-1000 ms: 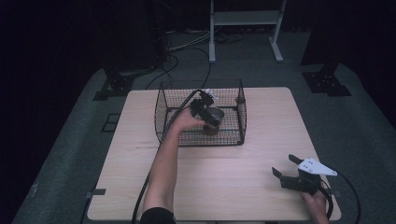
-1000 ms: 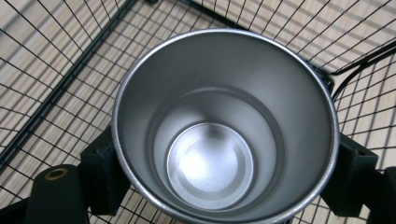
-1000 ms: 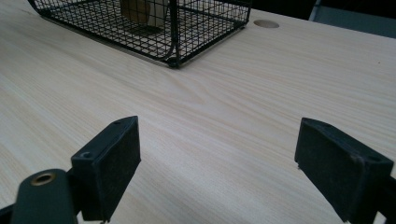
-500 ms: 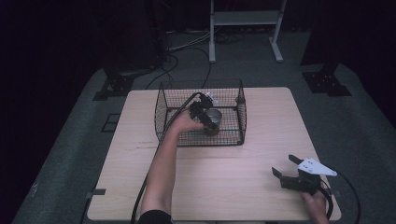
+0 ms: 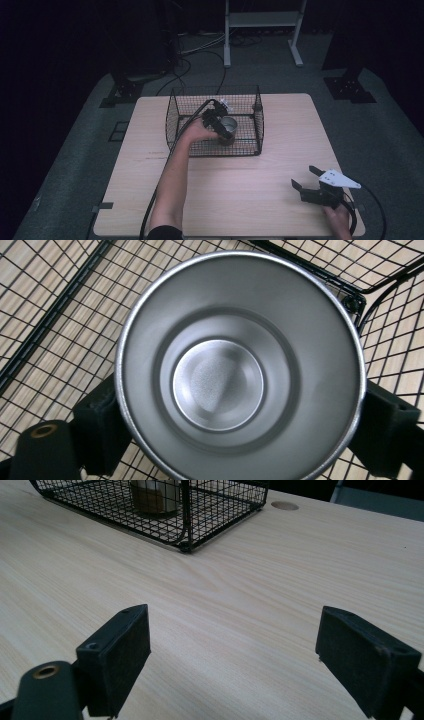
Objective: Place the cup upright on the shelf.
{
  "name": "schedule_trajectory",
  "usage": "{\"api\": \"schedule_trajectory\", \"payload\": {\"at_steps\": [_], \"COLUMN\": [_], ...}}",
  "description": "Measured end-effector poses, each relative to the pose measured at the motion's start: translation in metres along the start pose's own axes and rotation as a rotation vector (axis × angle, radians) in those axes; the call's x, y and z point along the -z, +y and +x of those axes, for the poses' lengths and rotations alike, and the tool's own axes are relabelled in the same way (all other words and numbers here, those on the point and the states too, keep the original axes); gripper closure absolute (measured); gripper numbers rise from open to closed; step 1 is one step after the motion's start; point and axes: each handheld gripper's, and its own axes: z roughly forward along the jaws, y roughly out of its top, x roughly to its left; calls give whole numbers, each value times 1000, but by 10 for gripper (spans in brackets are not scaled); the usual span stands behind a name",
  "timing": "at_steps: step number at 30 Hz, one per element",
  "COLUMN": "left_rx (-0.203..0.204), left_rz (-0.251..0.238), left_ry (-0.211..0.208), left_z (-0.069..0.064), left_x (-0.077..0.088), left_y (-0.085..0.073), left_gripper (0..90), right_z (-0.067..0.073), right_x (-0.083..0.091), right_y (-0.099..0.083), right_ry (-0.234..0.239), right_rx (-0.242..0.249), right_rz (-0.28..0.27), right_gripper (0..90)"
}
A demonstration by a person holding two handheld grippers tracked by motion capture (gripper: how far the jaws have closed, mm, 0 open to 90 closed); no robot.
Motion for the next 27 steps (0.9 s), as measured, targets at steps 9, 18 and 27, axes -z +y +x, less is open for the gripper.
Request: {"api": "schedule_trajectory", "payload": {"at_steps": [9,18,27], "left_rx": [18,15,-2], "left_rz": [-21,-70,-92], "left_ry": [-5,6,41], "left_z": [-1,-5,-10], "left_x": [4,17,30], "left_y": [0,2,4], "left_gripper": [90,65,62], "right_z": [0,0,1], "right_x": [0,0,0], "right_y": [0,0,0], "right_ry": [0,-1,-3], "right_rx": [0,1,1], "right_rz": [0,1,4], "right_gripper": [135,135,135]}}
